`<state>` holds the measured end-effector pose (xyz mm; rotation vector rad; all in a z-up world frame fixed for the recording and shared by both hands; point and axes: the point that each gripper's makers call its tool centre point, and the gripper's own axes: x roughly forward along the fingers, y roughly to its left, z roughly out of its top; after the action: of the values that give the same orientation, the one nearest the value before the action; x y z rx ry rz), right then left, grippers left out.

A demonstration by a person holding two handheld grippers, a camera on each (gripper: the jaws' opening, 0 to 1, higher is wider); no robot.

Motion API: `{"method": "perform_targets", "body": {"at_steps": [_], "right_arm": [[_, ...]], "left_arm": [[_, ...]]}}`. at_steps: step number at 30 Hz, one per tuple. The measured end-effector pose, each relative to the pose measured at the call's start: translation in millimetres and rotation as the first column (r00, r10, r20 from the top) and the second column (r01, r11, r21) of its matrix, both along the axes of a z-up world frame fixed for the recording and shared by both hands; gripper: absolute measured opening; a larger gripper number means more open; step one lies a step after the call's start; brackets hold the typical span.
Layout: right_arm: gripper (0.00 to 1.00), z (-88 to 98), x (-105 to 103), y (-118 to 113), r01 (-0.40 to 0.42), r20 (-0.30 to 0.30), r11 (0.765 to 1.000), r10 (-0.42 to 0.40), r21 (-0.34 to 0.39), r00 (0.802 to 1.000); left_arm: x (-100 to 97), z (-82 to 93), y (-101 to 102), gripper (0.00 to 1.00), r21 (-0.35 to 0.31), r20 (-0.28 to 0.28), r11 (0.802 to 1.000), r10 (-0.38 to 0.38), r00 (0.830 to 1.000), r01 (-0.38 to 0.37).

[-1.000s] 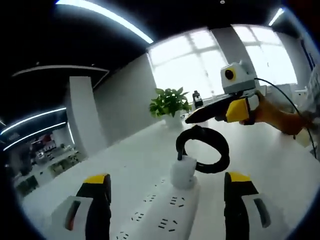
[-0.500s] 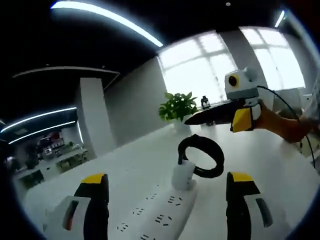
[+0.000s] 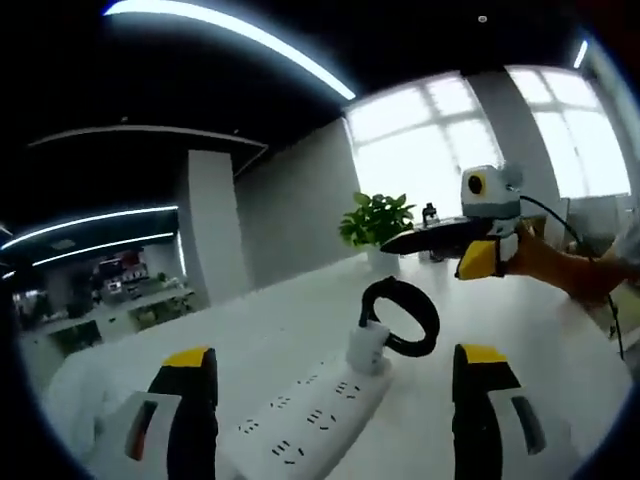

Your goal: Straighten the power strip on the desk, plug the charger into it

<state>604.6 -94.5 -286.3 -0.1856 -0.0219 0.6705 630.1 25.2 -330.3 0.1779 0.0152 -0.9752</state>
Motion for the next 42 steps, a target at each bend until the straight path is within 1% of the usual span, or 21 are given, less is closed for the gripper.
{"method": "perform_targets", "body": {"at_steps": [1,4,6,9,10,13,16,18,22,26,30,34,36,39,42], "right_arm": [[0.83,-2.1,-1.3,-0.7,-0.011,-0.006,1.0,0.011,-0.002,1.0],[0.83,-5.2,-2.9,-4.6,-0.017,-0.01,1.0,0.017,0.001,1.0],[0.83,-2.5,-2.0,-11.7,-0.004,0.009,1.0,0.004,0.031,1.0],[0.83,-2.6,0.1,-21.1,0.004,0.009,0.998,-0.005,0.061,1.0],[0.82,-5.5,2.2,-24.6,0.018,-0.003,0.998,-0.018,0.052,1.0],[0.82,-10.0,5.9,-29.3,0.028,-0.005,0.999,-0.027,0.031,1.0],[0.82,-13.7,10.2,-32.5,0.025,-0.006,1.0,-0.024,0.014,1.0],[0.81,-14.5,14.9,-34.9,0.023,0.0,1.0,-0.023,0.012,1.0],[0.8,-11.7,28.5,-39.8,0.011,0.012,0.999,-0.012,0.031,1.0],[0.8,-14.9,42.4,-44.7,0.017,0.017,1.0,-0.017,0.025,1.0],[0.8,-17.5,49.7,-44.6,0.006,0.026,1.0,-0.007,0.024,1.0],[0.78,-22.5,57.0,-44.3,-0.012,0.027,1.0,0.011,0.009,1.0],[0.78,-22.7,58.6,-43.1,-0.031,0.029,0.999,0.031,0.01,0.999],[0.76,-23.2,60.5,-40.7,-0.068,0.013,0.997,0.068,0.028,0.998],[0.74,-25.8,61.9,-38.7,-0.087,0.012,0.996,0.087,0.01,0.996]], "left_arm": [[1.0,-2.6,2.9,0.99,0.013,-0.005,1.0,0.015,1.0,-0.015],[1.6,-6.4,7.0,0.99,0.017,-0.023,0.999,0.031,0.999,-0.03],[1.1,-8.8,9.7,0.99,0.017,-0.038,0.999,0.04,0.998,-0.039],[0.1,-11.8,12.4,0.99,0.015,-0.058,0.998,0.055,0.997,-0.054],[-0.8,-12.6,13.1,0.99,0.019,-0.059,0.998,0.058,0.997,-0.057],[-3.3,-13.1,16.1,0.99,0.024,-0.064,0.997,0.072,0.995,-0.071],[-8.3,-13.4,18.5,0.99,0.003,-0.079,0.997,0.08,0.994,-0.08],[-12.1,-15.7,18.3,0.99,-0.005,-0.082,0.997,0.075,0.994,-0.075],[-12.8,-18.4,19.1,0.99,0.001,-0.089,0.997,0.079,0.993,-0.079],[-17.3,-19.6,21.3,0.99,-0.01,-0.104,0.997,0.081,0.991,-0.082],[-19.5,-17.6,27.7,0.99,-0.023,-0.095,0.995,0.091,0.991,-0.094],[-16.9,-15.8,32.9,0.99,-0.042,-0.109,0.993,0.102,0.989,-0.107],[-16.8,-14.6,33.9,0.99,-0.051,-0.113,0.993,0.102,0.988,-0.109],[-17.7,-12.8,34.1,0.99,-0.062,-0.114,0.992,0.101,0.988,-0.108],[-17.5,-13.0,34.9,0.99,-0.054,-0.109,0.993,0.103,0.989,-0.109]]}}
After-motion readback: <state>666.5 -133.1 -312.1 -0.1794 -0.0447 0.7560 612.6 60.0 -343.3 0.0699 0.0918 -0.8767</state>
